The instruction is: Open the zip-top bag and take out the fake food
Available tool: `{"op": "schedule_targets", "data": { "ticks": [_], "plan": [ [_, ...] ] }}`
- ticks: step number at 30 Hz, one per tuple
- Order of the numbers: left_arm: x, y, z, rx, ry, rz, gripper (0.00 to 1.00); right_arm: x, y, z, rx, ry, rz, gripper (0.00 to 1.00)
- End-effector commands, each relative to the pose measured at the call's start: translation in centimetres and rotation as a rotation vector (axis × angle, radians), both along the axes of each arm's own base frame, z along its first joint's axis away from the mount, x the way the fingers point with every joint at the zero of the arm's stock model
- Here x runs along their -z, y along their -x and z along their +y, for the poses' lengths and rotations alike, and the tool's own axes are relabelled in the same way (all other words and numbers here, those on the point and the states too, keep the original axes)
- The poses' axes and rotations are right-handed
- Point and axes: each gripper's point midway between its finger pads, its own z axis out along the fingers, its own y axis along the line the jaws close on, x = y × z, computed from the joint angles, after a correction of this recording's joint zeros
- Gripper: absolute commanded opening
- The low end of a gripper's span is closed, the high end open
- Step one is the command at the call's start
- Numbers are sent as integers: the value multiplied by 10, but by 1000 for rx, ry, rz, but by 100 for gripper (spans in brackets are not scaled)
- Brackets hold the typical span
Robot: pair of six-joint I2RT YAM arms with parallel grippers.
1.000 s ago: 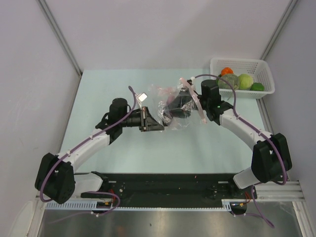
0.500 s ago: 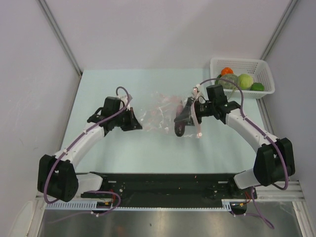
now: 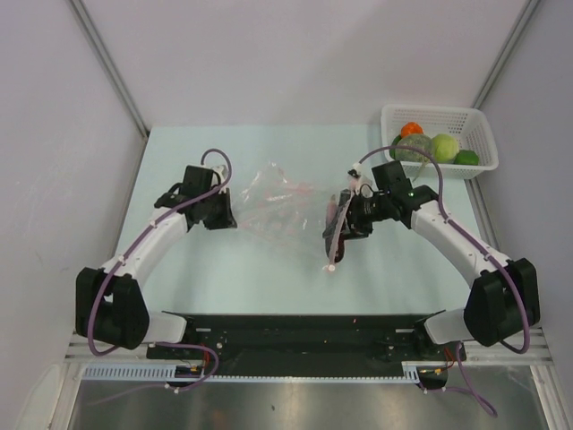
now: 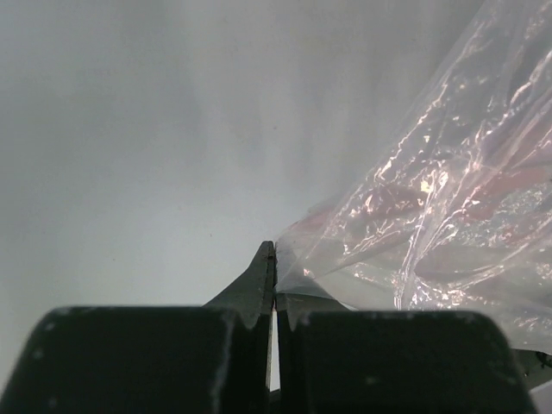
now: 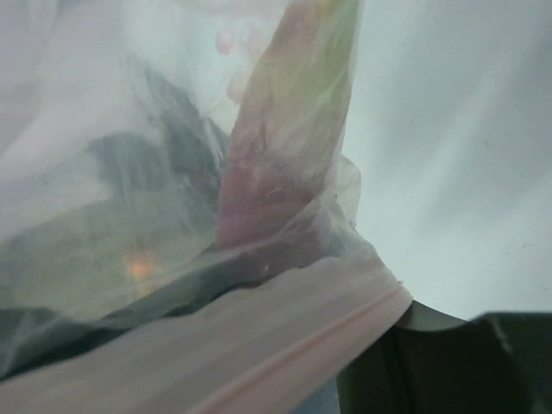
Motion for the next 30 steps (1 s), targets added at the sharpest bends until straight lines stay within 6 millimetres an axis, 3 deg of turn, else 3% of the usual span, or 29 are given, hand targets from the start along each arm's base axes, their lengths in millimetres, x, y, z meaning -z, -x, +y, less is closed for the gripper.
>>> {"op": "schedule_targets", "data": {
  "ticks": [1,2,7,12,15,18,22,23,24,26,27,28,29,30],
  "plan": [
    [-13,-23,33,-60,-139,-80,0,-20,6,1,-20,-3,-100,0],
    [-13,-25,39,-72,-176,-87,0,-21,10,5,-37,-10,-99,0],
    [-20,-40,64,-150,-233,-111,0,10,32,7,-99,80,27,0],
    [-18,-56,88,-210,-266,-100,0,35,55,-10,-146,198,135,0],
    [-14,-63,84,-183,-241,-79,0,39,57,-16,-129,232,154,0],
    [3,-55,70,-153,-177,-18,0,40,57,-23,-95,249,200,0],
    [17,-43,66,-158,-148,30,0,39,40,-47,29,277,199,0],
    [17,-40,66,-162,-147,30,3,34,34,-51,58,262,183,0],
    [17,-38,68,-170,-151,27,16,30,27,-54,93,246,171,0],
    [9,-34,69,-183,-147,3,31,15,-2,-67,209,187,95,0],
    [6,-34,69,-187,-146,-9,43,7,-14,-70,268,152,81,0],
    [4,-31,71,-196,-153,-8,49,-5,-38,-76,324,99,6,0],
    [-2,-31,71,-198,-149,-26,67,-15,-50,-81,365,69,-38,0],
    [-5,-30,71,-197,-149,-31,73,-22,-62,-86,408,46,-65,0]
  ]
}}
